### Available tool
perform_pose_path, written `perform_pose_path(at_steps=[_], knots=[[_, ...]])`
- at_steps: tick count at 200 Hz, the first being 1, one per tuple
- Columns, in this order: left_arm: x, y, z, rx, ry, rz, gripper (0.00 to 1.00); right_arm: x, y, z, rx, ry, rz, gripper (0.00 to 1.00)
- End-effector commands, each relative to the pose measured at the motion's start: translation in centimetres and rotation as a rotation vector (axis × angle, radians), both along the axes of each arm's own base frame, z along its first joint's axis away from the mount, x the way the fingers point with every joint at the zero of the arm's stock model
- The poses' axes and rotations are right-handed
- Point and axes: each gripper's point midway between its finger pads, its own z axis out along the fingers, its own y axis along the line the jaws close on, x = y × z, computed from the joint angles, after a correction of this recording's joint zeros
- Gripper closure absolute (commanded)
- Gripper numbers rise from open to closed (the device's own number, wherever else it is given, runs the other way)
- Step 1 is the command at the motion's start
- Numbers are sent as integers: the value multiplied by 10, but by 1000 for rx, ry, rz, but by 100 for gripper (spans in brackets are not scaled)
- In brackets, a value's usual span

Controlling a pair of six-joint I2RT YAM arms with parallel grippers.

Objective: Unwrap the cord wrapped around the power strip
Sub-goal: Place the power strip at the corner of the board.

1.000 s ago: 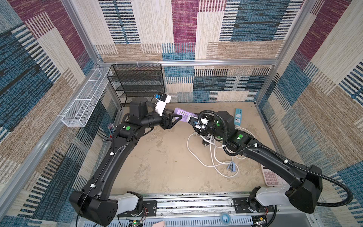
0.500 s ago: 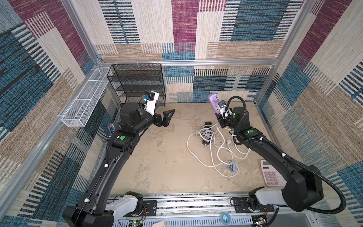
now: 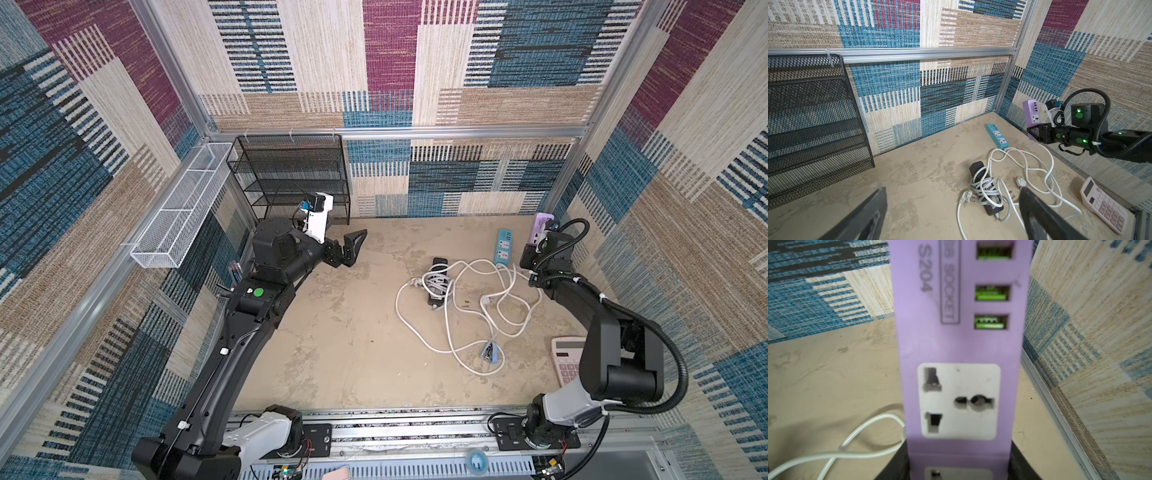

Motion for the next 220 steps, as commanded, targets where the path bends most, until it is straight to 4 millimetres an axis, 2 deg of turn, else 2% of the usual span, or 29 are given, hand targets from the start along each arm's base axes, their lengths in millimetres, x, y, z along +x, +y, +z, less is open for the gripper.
perform_pose_path(at_steps=[1,42,70,107,143,185,207,220], knots=[[2,1,5,14,-37,4,1,21,-11,-5,34,-18,-12,86],[2,2,5,14,-37,3,1,53,-34,-35,31,57,-38,86],[3,4,6,10,-39,8,1,71,-37,-58,30,117,-23,85],[4,5,5,-1,-35,2,1,81,-34,-93,59,212,7,84],[5,6,6,-8,-32,2,1,74,-23,-113,114,267,43,83],[5,6,6,-20,-30,-4,1,52,-4,-126,145,295,66,80],[5,6,6,-23,-28,-9,1,42,1,-129,143,300,69,76],[4,6,7,-24,-33,-9,1,40,2,-130,139,299,68,68]])
